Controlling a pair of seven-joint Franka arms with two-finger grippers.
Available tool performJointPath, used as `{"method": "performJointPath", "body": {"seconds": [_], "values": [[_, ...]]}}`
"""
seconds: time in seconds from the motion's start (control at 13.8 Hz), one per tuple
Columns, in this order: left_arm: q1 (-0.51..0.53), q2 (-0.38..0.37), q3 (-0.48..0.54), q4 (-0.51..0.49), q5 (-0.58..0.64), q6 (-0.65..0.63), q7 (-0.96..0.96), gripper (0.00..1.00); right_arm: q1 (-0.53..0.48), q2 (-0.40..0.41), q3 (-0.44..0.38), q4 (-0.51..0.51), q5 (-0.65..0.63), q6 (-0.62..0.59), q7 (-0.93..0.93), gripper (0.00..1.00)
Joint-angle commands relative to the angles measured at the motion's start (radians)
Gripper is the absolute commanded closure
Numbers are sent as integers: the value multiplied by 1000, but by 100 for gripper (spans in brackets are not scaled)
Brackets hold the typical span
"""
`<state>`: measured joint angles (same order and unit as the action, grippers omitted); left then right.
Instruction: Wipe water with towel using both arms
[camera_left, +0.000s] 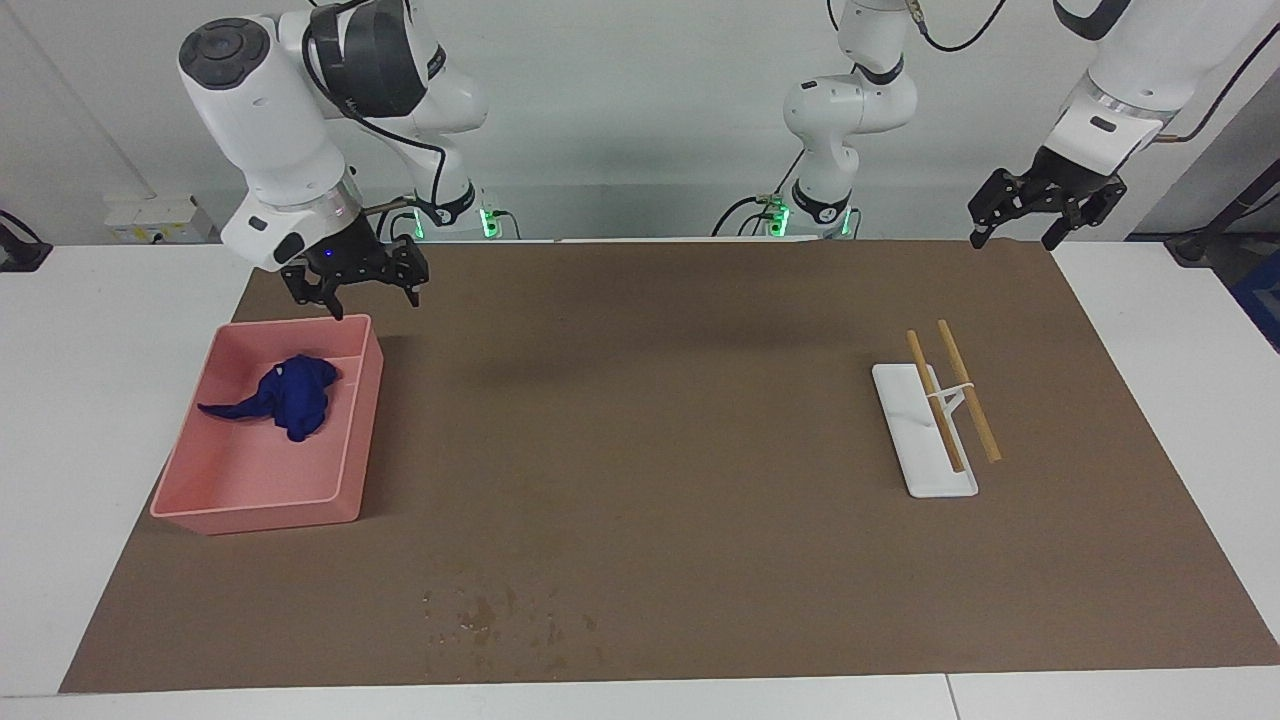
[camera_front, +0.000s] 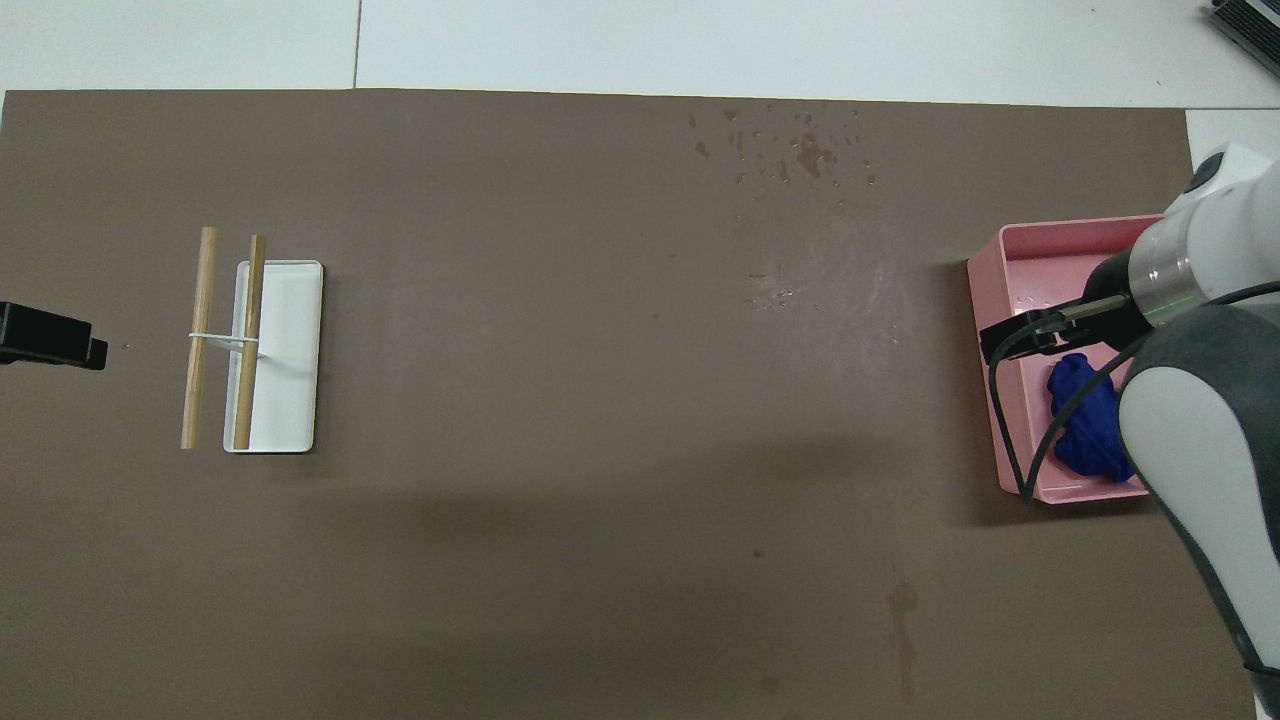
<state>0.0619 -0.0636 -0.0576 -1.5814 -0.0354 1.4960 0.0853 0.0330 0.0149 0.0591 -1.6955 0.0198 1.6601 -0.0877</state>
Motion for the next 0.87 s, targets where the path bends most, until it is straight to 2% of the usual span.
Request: {"method": "performJointPath", "body": {"seconds": [0.0, 0.36, 0.8], "values": [[12, -27, -8, -32, -4, 7, 5, 0, -18, 11, 10, 14, 5, -5, 16, 0], [12, -27, -8, -32, -3, 7, 5, 0, -24, 13, 8, 8, -47, 35, 13, 0], [12, -27, -8, -32, -3, 7, 5, 0, -51, 13, 8, 5, -47, 35, 16, 0]]}}
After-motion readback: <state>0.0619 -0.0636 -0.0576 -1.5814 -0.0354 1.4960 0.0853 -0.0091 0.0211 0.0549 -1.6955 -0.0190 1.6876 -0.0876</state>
